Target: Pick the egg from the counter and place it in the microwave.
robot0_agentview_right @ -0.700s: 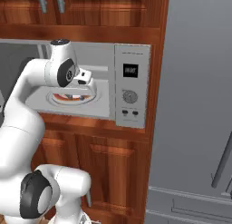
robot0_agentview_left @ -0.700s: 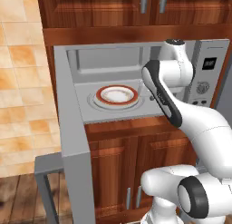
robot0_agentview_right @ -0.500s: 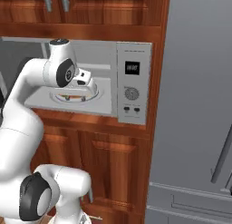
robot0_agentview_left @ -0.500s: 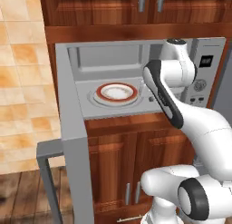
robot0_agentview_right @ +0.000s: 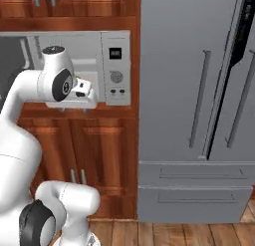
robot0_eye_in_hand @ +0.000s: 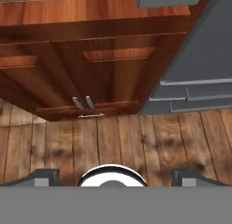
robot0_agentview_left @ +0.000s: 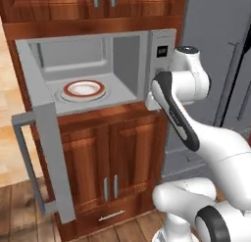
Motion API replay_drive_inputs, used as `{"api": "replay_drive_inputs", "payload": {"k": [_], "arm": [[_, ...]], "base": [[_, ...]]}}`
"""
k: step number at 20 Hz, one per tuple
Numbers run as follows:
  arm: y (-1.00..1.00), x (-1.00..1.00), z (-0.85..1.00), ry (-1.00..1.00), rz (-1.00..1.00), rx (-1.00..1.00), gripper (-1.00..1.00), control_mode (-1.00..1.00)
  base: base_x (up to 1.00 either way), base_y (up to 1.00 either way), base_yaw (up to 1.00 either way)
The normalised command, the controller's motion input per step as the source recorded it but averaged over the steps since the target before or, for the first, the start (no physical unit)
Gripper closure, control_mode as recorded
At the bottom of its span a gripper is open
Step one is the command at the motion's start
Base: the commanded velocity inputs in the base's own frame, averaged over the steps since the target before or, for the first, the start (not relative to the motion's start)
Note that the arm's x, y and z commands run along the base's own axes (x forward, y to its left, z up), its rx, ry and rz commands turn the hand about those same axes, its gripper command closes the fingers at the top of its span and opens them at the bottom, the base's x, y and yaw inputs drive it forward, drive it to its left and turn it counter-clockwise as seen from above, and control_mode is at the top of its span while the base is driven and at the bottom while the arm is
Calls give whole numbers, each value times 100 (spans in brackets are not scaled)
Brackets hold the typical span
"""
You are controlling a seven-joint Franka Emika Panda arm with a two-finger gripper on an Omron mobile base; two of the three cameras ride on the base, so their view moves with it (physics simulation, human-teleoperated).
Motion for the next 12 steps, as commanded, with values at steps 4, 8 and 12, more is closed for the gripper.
{"api": "replay_drive_inputs", "payload": {"k": [4,8,12], "arm": [[0,0,0,0,0,0,-100,100],[0,0,0,0,0,0,-100,100],[0,0,0,0,0,0,-100,100]], "base": [[0,-4,-89],[0,-4,-90],[0,-6,-92]]}}
